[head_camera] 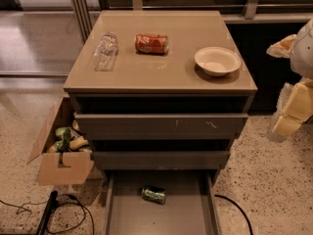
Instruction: Pick green can from bottom drawer and place on counter
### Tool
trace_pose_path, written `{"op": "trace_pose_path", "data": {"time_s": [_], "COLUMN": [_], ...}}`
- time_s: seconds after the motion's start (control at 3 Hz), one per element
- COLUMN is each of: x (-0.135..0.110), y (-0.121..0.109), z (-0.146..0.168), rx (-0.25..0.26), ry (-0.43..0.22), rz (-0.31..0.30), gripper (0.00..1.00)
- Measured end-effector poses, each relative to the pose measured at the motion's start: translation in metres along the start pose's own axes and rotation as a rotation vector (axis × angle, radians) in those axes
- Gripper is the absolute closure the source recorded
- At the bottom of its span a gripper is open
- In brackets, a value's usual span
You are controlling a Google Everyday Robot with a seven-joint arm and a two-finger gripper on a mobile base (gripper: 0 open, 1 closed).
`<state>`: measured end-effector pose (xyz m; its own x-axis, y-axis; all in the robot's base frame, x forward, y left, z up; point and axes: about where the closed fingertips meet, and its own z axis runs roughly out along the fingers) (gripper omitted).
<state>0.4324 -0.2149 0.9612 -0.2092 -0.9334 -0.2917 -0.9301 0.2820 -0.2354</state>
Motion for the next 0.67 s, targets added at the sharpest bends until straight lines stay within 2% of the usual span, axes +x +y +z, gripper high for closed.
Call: {"op": "trace_pose_path", "data": {"time_s": [0.33, 0.67], "x": [0.013, 0.026], "y": [0.025, 0.044], "z": [0.045, 0.088], "rx": [-0.053, -0.076], "ry": [-0.122, -0.194], "rz": [0.044, 0.088], "gripper": [0.0, 0.0]}}
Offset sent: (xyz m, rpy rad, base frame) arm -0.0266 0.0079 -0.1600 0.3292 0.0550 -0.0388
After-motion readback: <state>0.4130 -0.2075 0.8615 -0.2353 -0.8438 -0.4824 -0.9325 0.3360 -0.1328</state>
